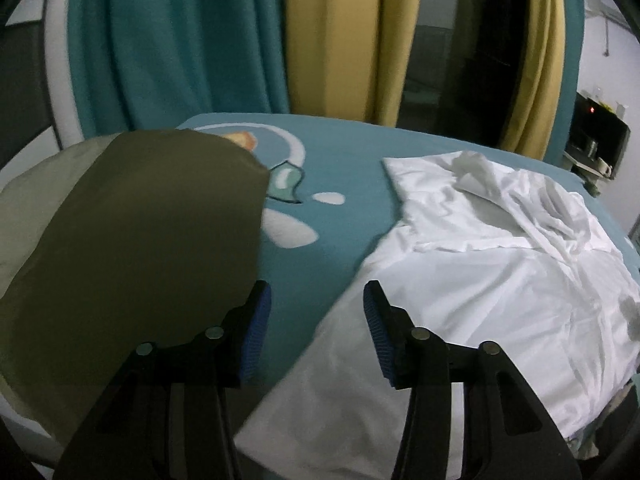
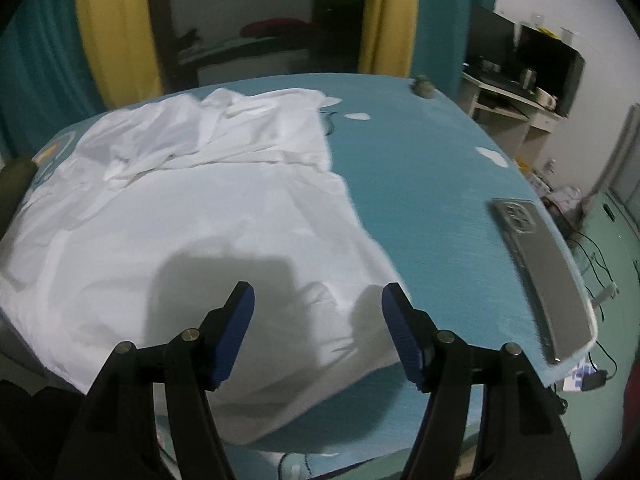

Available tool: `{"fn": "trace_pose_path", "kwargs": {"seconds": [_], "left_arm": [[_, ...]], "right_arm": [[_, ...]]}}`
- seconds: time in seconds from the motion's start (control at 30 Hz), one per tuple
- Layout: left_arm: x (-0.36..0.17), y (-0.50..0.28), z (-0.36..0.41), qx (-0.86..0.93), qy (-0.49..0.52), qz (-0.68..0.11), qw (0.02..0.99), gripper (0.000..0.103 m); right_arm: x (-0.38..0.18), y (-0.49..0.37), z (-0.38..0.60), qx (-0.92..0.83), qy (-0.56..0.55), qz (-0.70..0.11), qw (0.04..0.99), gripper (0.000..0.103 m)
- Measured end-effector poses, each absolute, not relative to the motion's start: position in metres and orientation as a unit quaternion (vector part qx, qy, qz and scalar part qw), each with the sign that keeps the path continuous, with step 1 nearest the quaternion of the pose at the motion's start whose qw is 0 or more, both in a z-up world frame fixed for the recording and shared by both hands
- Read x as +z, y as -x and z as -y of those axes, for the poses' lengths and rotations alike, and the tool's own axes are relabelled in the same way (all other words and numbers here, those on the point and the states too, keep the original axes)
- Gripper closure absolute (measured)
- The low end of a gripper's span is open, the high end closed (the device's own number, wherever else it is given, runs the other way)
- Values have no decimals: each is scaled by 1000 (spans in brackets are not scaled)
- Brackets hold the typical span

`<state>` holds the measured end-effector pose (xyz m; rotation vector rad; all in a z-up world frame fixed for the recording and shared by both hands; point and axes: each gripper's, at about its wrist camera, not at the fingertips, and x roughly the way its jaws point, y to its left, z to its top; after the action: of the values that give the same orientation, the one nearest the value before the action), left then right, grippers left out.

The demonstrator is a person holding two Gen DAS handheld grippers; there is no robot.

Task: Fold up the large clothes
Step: 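Open the right gripper and withdraw both tools from the folded shirt, then grasp the white shirt's edge with the right gripper and lift it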

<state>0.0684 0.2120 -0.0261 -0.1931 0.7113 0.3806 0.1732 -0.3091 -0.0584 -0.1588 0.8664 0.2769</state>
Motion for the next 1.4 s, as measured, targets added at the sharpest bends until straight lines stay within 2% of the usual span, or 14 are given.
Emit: {"fn": "trace_pose_path", "kwargs": {"seconds": [0.13, 0.37, 0.47, 0.7, 0.73, 0.77, 0.87, 0.9, 0.97, 1.0, 1.03, 1.07, 1.23, 1.4], "left_arm": [[-37, -64, -219, 173, 116, -366, 907, 46], [-66, -62, -198, 162, 57, -419, 892, 46], [-69, -55, -187, 174, 18, -407, 897, 45], [-70, -41, -191, 165, 60, -402, 899, 45], [-71, -40, -189, 165, 52, -400, 900, 45], [-71, -40, -188, 164, 51, -399, 901, 45], [-71, -39, -186, 166, 56, -399, 900, 46], [-71, -38, -184, 168, 54, -400, 899, 46], [-70, -39, -180, 163, 50, -402, 900, 55], [-69, -40, -176, 153, 44, -403, 901, 69], [-69, -40, -170, 140, 30, -406, 903, 87], [-68, -40, -165, 131, 18, -408, 904, 96], [-64, -34, -155, 134, -17, -398, 907, 99], [-51, -26, -170, 138, 23, -378, 915, 99]], "right_arm": [[-53, -174, 323, 116, 69, -414, 900, 36], [-63, -179, 340, 92, 65, -428, 897, 36], [-69, -181, 345, 89, 62, -436, 894, 36], [-77, -175, 352, 107, 38, -440, 891, 37], [-76, -173, 352, 113, 39, -438, 891, 55], [-76, -171, 350, 117, 46, -437, 890, 80], [-74, -166, 346, 128, 58, -432, 891, 94], [-73, -164, 346, 126, 62, -429, 892, 94], [-69, -160, 347, 121, 62, -422, 896, 95], [-67, -159, 349, 121, 59, -419, 898, 95], [-65, -158, 350, 121, 56, -416, 900, 95], [-63, -157, 351, 122, 54, -414, 901, 95], [-69, -157, 357, 126, 56, -447, 884, 92], [-72, -153, 372, 110, 48, -453, 884, 79]]}}
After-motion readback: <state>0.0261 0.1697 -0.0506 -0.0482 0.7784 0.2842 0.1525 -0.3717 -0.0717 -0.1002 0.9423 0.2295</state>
